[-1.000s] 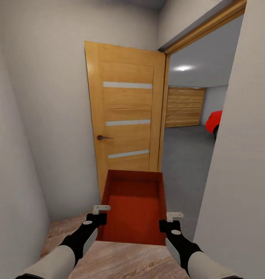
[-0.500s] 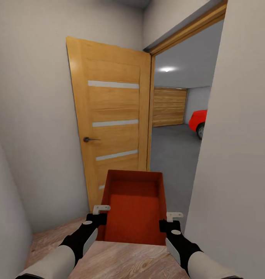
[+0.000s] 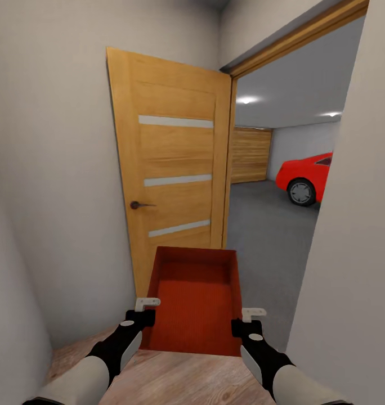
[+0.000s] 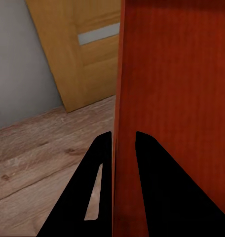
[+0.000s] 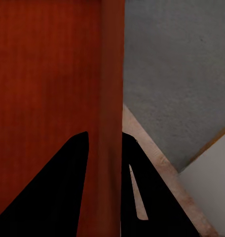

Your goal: Move the two storage containers from the living room to the garage. In the garage, place one container on the floor and stack the other container on top of it (either order is fine).

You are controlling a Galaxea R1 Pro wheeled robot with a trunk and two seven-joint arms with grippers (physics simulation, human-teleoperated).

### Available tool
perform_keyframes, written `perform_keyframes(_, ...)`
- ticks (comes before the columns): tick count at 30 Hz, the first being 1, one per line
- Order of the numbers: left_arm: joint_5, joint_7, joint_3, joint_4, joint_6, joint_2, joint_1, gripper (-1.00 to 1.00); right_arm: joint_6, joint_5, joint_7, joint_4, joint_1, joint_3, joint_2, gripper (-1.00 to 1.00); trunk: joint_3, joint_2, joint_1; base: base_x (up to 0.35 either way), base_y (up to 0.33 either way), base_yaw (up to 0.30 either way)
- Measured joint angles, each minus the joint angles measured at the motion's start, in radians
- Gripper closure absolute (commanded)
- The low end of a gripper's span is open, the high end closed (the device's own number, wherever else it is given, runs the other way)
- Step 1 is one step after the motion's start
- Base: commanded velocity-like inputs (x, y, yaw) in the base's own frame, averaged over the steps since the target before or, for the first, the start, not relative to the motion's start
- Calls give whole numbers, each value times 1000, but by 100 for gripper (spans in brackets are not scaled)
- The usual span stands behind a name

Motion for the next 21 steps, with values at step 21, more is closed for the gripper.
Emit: perform_keyframes(21,0,-1,0,-1,3,0,0,100,2,0,-1,0,0,0,0,100,0,0,0,158,142,-235)
